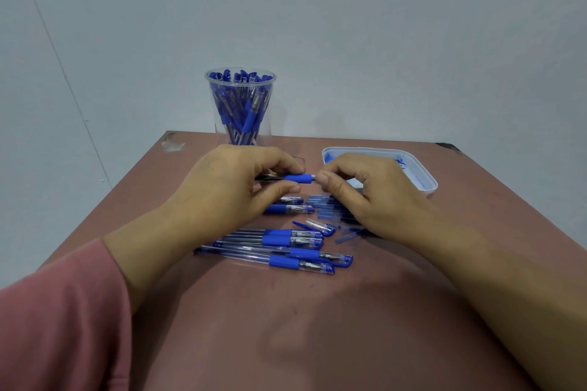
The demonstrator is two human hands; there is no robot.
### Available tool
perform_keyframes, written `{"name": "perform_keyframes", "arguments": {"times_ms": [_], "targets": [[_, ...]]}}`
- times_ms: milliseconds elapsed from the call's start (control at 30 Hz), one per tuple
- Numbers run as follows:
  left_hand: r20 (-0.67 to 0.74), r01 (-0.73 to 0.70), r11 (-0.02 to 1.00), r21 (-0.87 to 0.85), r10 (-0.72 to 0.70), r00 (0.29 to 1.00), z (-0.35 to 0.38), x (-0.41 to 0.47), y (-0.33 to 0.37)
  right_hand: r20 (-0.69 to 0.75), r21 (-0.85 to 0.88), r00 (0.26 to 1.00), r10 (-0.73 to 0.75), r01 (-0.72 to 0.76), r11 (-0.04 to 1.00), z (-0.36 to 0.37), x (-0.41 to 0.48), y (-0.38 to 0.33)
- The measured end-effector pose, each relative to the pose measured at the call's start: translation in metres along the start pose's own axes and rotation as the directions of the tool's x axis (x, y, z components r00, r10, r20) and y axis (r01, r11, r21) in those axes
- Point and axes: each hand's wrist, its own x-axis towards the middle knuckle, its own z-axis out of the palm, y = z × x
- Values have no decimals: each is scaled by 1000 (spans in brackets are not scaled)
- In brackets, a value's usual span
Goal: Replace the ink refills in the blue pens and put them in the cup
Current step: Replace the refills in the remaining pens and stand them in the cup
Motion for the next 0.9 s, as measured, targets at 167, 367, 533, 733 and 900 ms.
{"name": "perform_keyframes", "arguments": {"times_ms": [167, 367, 533, 733, 900], "targets": [[-4, 22, 1000, -10, -22, 1000, 2, 0, 0, -57, -14, 991, -124, 124, 992, -2, 1, -2], [-7, -8, 1000, 27, 9, 1000, -1, 0, 1, -50, 2, 996, -68, 69, 998, 0, 1, -2], [-22, 22, 998, 59, -21, 1000, -3, 2, -3, -4, -37, 994, 107, -107, 994, -2, 1, -7], [-51, 85, 992, 97, -80, 995, -4, 5, -12, 314, -303, 912, 265, -168, 938, -18, -6, -12], [-21, 85, 992, 90, -84, 996, -4, 4, -12, 425, -341, 854, 301, -156, 927, -13, -5, -15]]}}
